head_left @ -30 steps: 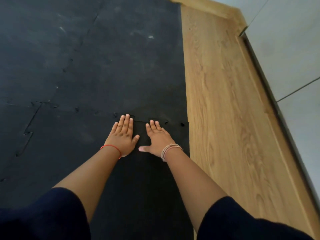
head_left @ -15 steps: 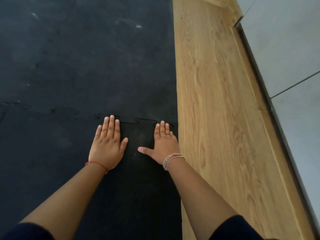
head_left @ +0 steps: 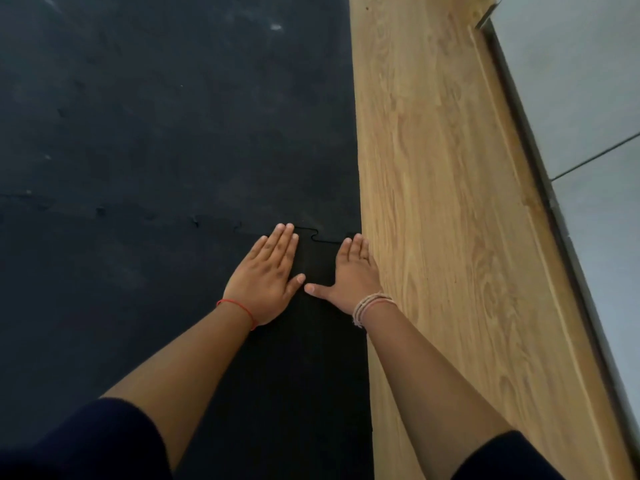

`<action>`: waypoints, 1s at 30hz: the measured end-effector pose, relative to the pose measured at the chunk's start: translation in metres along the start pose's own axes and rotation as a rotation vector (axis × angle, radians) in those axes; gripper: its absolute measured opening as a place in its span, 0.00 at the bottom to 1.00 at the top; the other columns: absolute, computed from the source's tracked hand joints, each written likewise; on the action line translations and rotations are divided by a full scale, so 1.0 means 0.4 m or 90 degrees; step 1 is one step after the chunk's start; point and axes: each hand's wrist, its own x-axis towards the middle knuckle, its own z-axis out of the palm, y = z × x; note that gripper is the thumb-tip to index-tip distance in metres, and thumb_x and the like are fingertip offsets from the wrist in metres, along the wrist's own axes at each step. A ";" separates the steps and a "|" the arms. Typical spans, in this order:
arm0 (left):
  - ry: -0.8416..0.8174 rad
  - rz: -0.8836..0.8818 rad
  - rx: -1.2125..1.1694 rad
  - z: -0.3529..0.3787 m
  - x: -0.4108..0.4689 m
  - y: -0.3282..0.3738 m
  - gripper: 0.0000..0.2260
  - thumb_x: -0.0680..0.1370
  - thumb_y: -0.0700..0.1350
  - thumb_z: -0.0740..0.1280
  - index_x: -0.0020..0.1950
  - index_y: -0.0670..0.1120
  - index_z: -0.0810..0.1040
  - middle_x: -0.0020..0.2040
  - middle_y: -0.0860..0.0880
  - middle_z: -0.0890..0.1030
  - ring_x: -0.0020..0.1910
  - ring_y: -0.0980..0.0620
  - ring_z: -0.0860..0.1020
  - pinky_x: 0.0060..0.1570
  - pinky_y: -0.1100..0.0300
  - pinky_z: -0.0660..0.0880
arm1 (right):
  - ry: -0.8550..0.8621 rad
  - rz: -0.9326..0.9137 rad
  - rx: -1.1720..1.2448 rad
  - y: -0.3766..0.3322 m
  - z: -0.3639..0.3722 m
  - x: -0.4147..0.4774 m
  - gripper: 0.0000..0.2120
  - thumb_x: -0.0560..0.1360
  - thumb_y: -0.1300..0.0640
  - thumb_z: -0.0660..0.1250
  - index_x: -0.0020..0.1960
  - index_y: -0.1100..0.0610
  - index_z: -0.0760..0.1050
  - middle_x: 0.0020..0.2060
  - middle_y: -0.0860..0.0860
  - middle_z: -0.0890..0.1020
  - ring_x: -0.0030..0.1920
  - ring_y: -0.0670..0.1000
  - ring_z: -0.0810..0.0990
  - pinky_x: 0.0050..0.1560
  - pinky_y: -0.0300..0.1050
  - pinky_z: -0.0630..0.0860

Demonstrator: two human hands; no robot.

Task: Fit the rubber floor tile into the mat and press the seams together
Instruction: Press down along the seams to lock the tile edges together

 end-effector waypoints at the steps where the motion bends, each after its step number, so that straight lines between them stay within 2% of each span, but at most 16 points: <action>1: -0.002 0.001 0.006 -0.002 0.002 0.001 0.33 0.70 0.60 0.28 0.70 0.43 0.32 0.72 0.46 0.33 0.70 0.50 0.32 0.69 0.56 0.34 | -0.002 0.001 -0.006 -0.002 -0.001 -0.001 0.53 0.70 0.32 0.60 0.74 0.65 0.35 0.75 0.63 0.38 0.75 0.60 0.38 0.74 0.51 0.41; 3: 0.004 -0.004 0.015 -0.004 0.003 0.004 0.32 0.72 0.60 0.29 0.70 0.43 0.32 0.73 0.46 0.34 0.71 0.51 0.32 0.69 0.57 0.34 | 0.001 0.008 -0.010 -0.002 -0.003 0.002 0.53 0.71 0.32 0.59 0.74 0.65 0.35 0.75 0.63 0.38 0.75 0.59 0.38 0.75 0.51 0.42; 7: 0.001 -0.023 -0.028 -0.017 -0.002 0.005 0.28 0.80 0.56 0.42 0.74 0.43 0.38 0.76 0.45 0.39 0.74 0.52 0.37 0.70 0.58 0.35 | 0.037 0.036 0.019 -0.021 0.013 -0.010 0.49 0.73 0.33 0.57 0.75 0.64 0.36 0.75 0.61 0.38 0.75 0.58 0.37 0.75 0.51 0.41; 10: 0.077 -0.169 -0.089 -0.020 -0.050 -0.086 0.27 0.81 0.54 0.45 0.75 0.42 0.42 0.77 0.46 0.42 0.75 0.51 0.40 0.71 0.57 0.38 | 0.096 -0.050 0.042 -0.111 0.050 -0.033 0.45 0.75 0.33 0.50 0.75 0.62 0.36 0.76 0.58 0.37 0.75 0.56 0.35 0.74 0.51 0.39; 14: 0.135 -0.353 -0.079 -0.054 -0.199 -0.350 0.26 0.81 0.52 0.48 0.75 0.43 0.46 0.77 0.47 0.47 0.75 0.52 0.44 0.73 0.54 0.43 | 0.109 -0.212 -0.001 -0.321 0.053 -0.025 0.44 0.75 0.32 0.46 0.75 0.63 0.36 0.76 0.58 0.37 0.75 0.55 0.35 0.74 0.50 0.39; 16: 0.116 -0.361 -0.067 -0.066 -0.238 -0.428 0.25 0.81 0.52 0.47 0.75 0.45 0.45 0.77 0.49 0.46 0.75 0.53 0.44 0.72 0.55 0.42 | 0.122 -0.236 -0.022 -0.393 0.044 -0.003 0.47 0.73 0.30 0.47 0.75 0.63 0.36 0.76 0.59 0.38 0.75 0.55 0.35 0.74 0.50 0.39; 19: 0.120 -0.339 -0.055 -0.056 -0.231 -0.444 0.25 0.81 0.52 0.47 0.75 0.46 0.44 0.77 0.50 0.45 0.75 0.54 0.42 0.72 0.55 0.42 | 0.145 -0.220 -0.029 -0.433 0.051 0.022 0.51 0.70 0.27 0.47 0.74 0.64 0.35 0.75 0.59 0.36 0.75 0.57 0.34 0.74 0.52 0.37; 30: 0.112 -0.360 -0.079 -0.058 -0.250 -0.437 0.27 0.81 0.54 0.47 0.75 0.45 0.42 0.77 0.49 0.41 0.75 0.52 0.40 0.72 0.55 0.40 | 0.122 -0.207 -0.046 -0.440 0.047 0.014 0.51 0.71 0.27 0.47 0.75 0.63 0.34 0.75 0.58 0.35 0.75 0.56 0.33 0.74 0.51 0.37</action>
